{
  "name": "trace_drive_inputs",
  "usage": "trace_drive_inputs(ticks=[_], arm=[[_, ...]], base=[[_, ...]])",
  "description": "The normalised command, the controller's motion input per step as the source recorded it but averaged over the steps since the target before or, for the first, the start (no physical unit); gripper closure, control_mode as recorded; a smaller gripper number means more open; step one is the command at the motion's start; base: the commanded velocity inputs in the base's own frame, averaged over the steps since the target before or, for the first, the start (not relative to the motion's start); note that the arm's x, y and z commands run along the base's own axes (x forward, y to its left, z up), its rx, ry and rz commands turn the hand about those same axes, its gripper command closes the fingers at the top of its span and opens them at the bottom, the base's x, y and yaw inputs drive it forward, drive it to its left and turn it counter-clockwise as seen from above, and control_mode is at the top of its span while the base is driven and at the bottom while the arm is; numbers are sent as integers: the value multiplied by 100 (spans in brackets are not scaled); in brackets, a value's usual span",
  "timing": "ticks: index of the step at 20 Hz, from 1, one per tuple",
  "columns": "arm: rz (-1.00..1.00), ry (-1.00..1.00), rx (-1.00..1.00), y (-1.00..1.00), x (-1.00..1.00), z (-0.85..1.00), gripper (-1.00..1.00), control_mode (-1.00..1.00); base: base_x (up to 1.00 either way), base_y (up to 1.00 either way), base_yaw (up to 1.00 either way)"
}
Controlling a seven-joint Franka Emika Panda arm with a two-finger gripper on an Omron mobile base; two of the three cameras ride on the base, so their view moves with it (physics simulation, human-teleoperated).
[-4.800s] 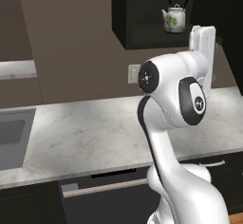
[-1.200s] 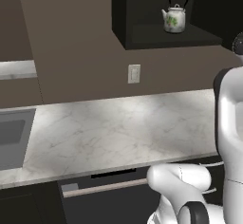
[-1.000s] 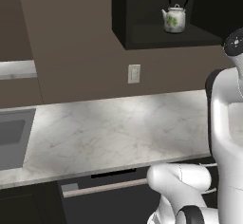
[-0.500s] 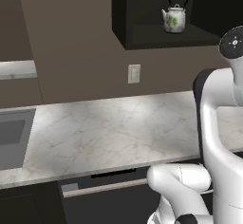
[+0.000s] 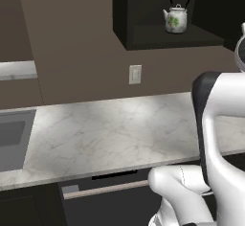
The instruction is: Open the cabinet, pick the kettle from the cabinet, and place it in the sink.
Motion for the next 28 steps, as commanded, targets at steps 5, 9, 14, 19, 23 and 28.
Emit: trace_drive_inputs(ticks=[5, 9, 14, 19, 23, 28], arm=[[40, 30, -18, 31, 2, 18, -100, -100], [38, 23, -13, 15, 14, 14, -100, -100], [31, 6, -8, 2, 23, 8, -100, -100], [27, 0, -13, 0, 23, 0, -100, -100], [21, -1, -10, -3, 24, 0, -100, -100], [15, -4, -4, 0, 32, 0, -100, -100]], base=[[0, 0, 0], [0, 0, 0], [0, 0, 0], [0, 0, 0], [0, 0, 0], [0, 0, 0]])
